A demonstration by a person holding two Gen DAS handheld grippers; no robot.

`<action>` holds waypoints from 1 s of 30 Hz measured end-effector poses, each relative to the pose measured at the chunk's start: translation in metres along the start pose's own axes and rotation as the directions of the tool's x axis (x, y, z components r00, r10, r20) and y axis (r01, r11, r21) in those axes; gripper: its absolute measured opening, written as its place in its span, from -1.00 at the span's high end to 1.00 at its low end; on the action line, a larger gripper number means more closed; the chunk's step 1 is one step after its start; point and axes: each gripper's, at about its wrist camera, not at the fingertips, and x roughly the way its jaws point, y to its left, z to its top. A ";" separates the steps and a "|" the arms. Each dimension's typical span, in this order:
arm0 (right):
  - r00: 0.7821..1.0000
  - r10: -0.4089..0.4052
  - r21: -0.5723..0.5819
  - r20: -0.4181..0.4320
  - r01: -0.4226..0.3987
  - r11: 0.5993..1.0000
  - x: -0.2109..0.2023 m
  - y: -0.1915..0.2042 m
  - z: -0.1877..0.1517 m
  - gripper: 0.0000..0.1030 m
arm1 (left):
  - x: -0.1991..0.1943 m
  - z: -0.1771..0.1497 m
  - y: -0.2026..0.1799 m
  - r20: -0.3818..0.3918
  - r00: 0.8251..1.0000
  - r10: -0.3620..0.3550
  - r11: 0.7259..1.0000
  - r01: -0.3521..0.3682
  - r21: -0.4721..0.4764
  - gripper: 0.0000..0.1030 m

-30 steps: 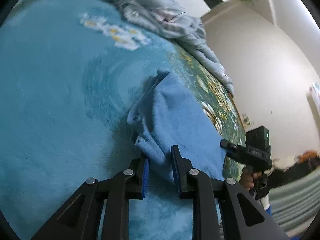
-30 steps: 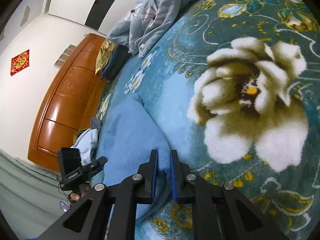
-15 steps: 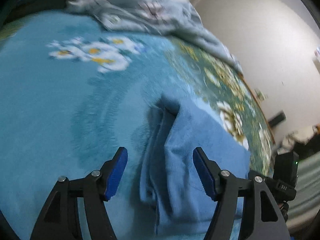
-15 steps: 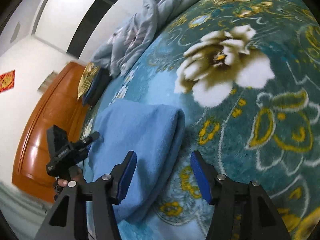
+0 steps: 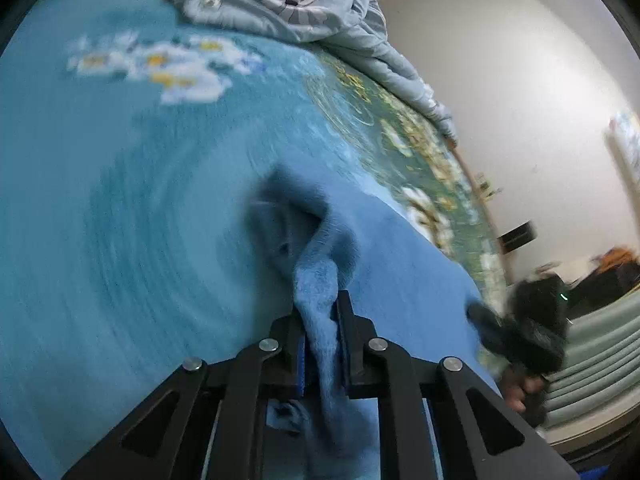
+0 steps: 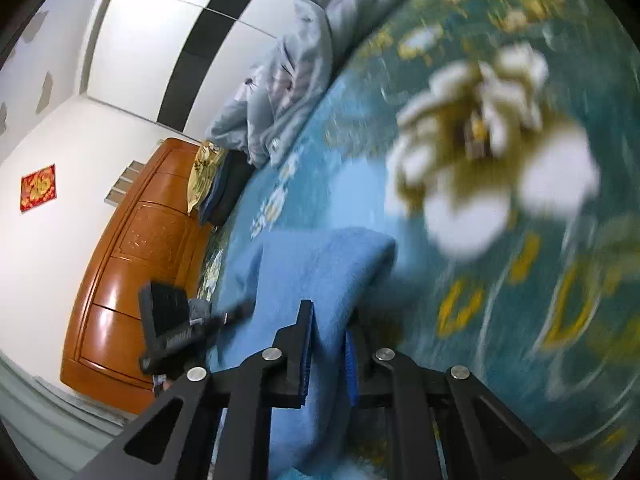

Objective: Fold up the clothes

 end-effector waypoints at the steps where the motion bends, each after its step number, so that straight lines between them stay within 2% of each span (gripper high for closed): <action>1: 1.000 -0.007 -0.018 -0.005 0.007 1.000 -0.002 0.001 0.009 0.74 | 0.001 -0.007 -0.003 -0.006 1.000 -0.005 1.000 0.005 0.001 0.76; 4: 0.998 -0.036 -0.060 -0.050 0.033 0.998 0.003 -0.001 0.026 0.74 | 0.002 -0.023 -0.010 -0.003 1.000 -0.008 1.000 0.008 0.009 0.76; 7: 0.993 -0.069 -0.088 -0.098 0.060 0.994 0.012 -0.004 0.030 0.74 | -0.001 -0.021 -0.009 0.023 1.000 -0.018 1.000 0.018 -0.010 0.74; 8: 0.993 -0.065 -0.083 -0.095 0.057 0.995 0.012 -0.007 0.028 0.67 | -0.001 -0.019 -0.008 0.029 1.000 -0.009 1.000 0.009 -0.019 0.65; 9: 0.994 -0.055 -0.070 -0.089 0.049 0.996 0.010 -0.010 0.025 0.67 | -0.002 -0.018 -0.008 0.034 0.999 0.016 1.000 -0.015 -0.015 0.44; 10: 0.995 -0.048 -0.061 -0.083 0.043 0.997 0.009 -0.013 0.023 0.66 | -0.002 -0.018 -0.009 0.041 0.998 0.047 0.999 -0.047 -0.009 0.32; 11: 0.996 -0.048 -0.056 -0.079 0.044 0.997 0.008 -0.015 0.021 0.60 | -0.002 -0.017 -0.010 0.047 0.997 0.060 0.998 -0.060 -0.002 0.25; 13: 0.996 -0.054 -0.048 -0.077 0.050 0.998 0.007 -0.018 0.016 0.36 | 0.000 -0.016 -0.011 0.048 0.997 0.057 0.998 -0.057 0.002 0.16; 14: 0.995 -0.052 -0.042 -0.083 0.048 0.998 0.008 -0.020 0.014 0.24 | 0.002 -0.015 -0.012 0.047 0.998 0.050 0.999 -0.050 0.004 0.05; 15: 0.995 -0.047 -0.036 -0.090 0.044 0.998 0.011 -0.020 0.010 0.23 | 0.003 -0.015 -0.012 0.049 0.998 0.047 0.999 -0.047 0.005 0.01; 18: 0.995 -0.052 -0.058 -0.086 0.047 0.997 0.017 -0.015 0.002 0.23 | 0.008 -0.014 -0.018 0.061 0.996 0.066 0.998 -0.067 0.012 0.02; 19: 0.995 -0.044 -0.054 -0.086 0.040 0.998 0.017 -0.013 0.002 0.27 | 0.009 -0.015 -0.019 0.059 0.996 0.070 0.998 -0.070 0.006 0.10; 20: 0.996 -0.030 -0.042 -0.086 0.027 0.999 0.018 -0.012 0.003 0.36 | 0.009 -0.015 -0.019 0.052 0.996 0.072 0.997 -0.072 -0.004 0.52; 21: 0.996 -0.018 -0.033 -0.084 0.015 0.999 0.017 -0.011 0.003 0.57 | 0.009 -0.016 -0.019 0.044 0.996 0.073 0.997 -0.073 -0.015 0.70; 23: 0.997 0.003 -0.024 -0.077 -0.005 1.000 0.013 -0.008 0.006 0.74 | 0.006 -0.018 -0.023 0.057 0.995 0.080 0.997 -0.078 -0.028 0.75; 27: 0.997 0.022 -0.057 -0.070 -0.026 0.998 -0.004 0.005 0.011 0.75 | -0.004 -0.024 -0.047 0.072 0.994 0.082 0.997 -0.082 0.003 0.76; 30: 0.998 0.020 -0.087 -0.059 -0.025 0.996 -0.029 0.007 0.017 0.75 | -0.006 -0.029 -0.078 0.070 0.995 0.071 0.995 -0.076 0.064 0.76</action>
